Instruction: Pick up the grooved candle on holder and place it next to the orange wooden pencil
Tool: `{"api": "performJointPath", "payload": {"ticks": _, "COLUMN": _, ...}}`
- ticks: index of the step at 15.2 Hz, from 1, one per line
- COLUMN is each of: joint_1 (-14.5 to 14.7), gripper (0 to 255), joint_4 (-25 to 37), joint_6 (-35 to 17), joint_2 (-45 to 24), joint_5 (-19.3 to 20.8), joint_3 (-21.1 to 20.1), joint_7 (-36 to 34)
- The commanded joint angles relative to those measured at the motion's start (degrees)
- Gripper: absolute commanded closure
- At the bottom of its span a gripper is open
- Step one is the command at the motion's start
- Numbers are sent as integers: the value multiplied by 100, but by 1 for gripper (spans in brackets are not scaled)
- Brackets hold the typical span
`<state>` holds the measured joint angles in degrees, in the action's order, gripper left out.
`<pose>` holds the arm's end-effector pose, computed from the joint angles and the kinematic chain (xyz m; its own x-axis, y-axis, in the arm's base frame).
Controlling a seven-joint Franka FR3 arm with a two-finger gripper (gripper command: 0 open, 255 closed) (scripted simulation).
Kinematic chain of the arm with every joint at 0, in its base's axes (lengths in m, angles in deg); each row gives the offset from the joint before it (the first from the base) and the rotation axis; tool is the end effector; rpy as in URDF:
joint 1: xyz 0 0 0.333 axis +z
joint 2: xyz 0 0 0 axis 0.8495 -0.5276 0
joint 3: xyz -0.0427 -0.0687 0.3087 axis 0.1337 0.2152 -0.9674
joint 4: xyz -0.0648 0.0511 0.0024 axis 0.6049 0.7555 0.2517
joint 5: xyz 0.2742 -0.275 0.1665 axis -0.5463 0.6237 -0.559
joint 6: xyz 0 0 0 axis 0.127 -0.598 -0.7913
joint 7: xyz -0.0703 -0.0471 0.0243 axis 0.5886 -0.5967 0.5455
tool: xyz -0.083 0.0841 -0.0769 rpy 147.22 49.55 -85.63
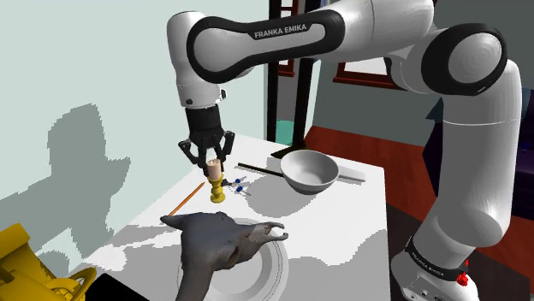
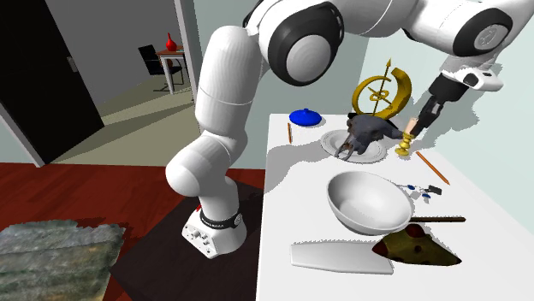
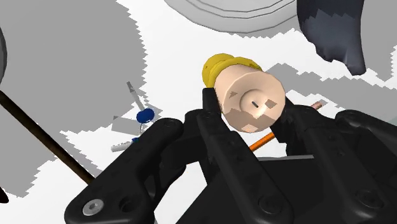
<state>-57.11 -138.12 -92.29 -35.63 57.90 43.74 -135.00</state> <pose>0.5405 0.3875 0.4589 0.9626 -0.1768 -0.2054 -0.1871 -0.9818 -0.0321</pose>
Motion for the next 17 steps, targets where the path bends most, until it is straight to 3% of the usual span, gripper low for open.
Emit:
{"api": "performJointPath", "payload": {"ticks": 1, "joint_1": -15, "gripper": 255, "joint_4": -156, "joint_6": -163, "joint_2": -9, "joint_5": 7, "joint_3": 9, "joint_7": 15}}
{"api": "performJointPath", "payload": {"ticks": 8, "joint_1": -39, "gripper": 255, "joint_4": -626, "joint_6": -683, "joint_2": -78, "joint_5": 52, "joint_3": 44, "joint_7": 45}}
{"api": "performJointPath", "payload": {"ticks": 16, "joint_1": -39, "gripper": 255, "joint_4": -625, "joint_6": -682, "joint_2": -78, "joint_5": 51, "joint_3": 44, "joint_7": 45}}
{"api": "performJointPath", "payload": {"ticks": 17, "joint_1": -39, "gripper": 0, "joint_4": -625, "joint_6": -682, "joint_2": -78, "joint_5": 51, "joint_3": 44, "joint_7": 45}}
